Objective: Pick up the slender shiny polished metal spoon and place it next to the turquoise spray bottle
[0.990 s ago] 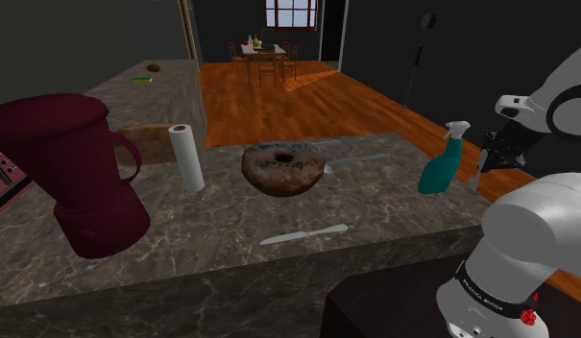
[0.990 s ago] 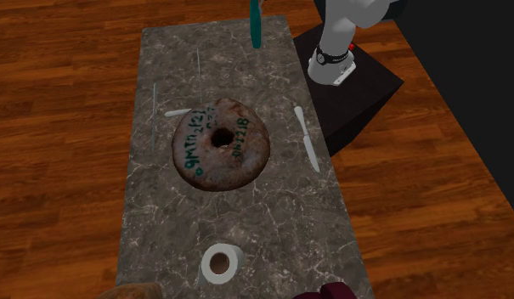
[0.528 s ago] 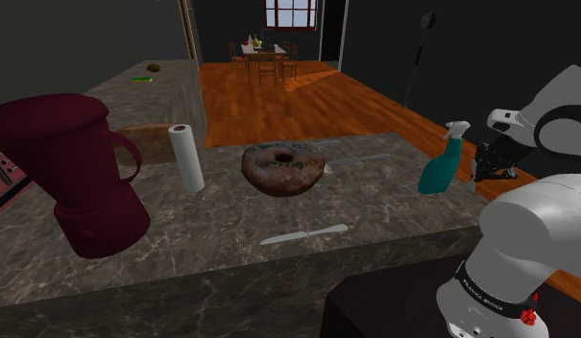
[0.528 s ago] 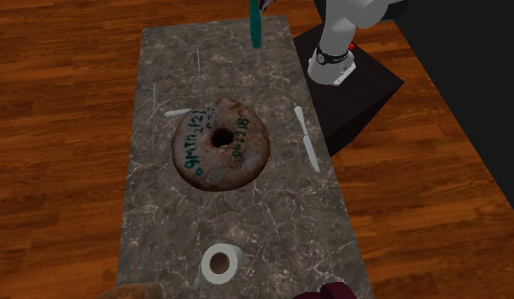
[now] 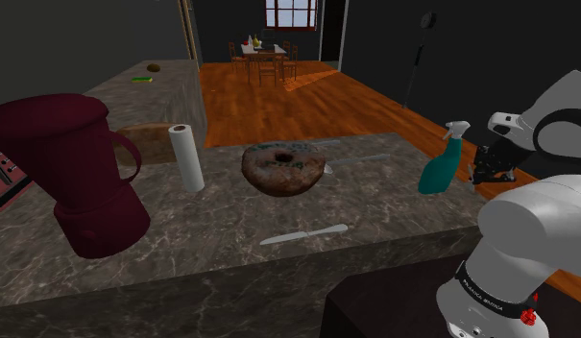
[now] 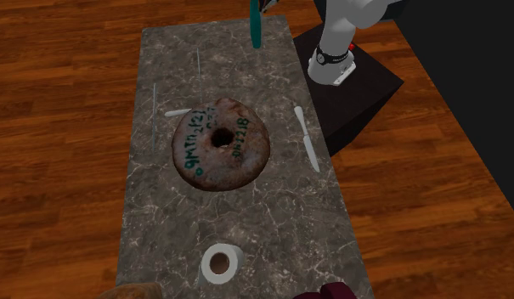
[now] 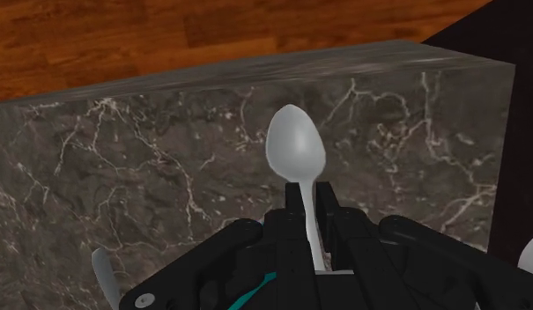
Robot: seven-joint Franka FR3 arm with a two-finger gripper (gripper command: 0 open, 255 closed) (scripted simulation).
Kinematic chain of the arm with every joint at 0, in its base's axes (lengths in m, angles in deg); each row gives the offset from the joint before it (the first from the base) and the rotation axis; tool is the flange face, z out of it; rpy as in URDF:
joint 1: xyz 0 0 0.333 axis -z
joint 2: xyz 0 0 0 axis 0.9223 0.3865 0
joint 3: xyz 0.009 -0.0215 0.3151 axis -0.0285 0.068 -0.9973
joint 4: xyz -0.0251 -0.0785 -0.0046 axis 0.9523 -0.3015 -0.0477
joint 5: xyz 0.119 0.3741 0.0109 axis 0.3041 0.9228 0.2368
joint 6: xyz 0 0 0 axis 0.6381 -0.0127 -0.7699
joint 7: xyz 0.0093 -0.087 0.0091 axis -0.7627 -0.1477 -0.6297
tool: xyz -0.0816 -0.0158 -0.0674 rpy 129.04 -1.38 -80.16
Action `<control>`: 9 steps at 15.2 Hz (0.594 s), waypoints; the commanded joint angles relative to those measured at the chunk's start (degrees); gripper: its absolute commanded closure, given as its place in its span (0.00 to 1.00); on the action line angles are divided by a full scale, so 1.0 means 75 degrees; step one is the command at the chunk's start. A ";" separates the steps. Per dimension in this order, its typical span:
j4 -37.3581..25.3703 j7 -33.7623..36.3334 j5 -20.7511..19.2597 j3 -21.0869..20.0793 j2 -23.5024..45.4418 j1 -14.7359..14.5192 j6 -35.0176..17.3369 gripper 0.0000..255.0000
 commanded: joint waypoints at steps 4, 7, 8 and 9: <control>0.0104 -0.0030 -0.0238 0.0007 0.0091 0.0043 -0.0024 0.00; 0.0120 -0.0047 -0.0208 -0.0012 0.0136 0.0075 -0.0075 0.00; 0.0042 -0.0133 0.0175 -0.0393 -0.0040 0.0111 0.0179 0.00; -0.0057 -0.0199 0.0531 -0.0754 -0.0206 0.0115 0.0439 0.00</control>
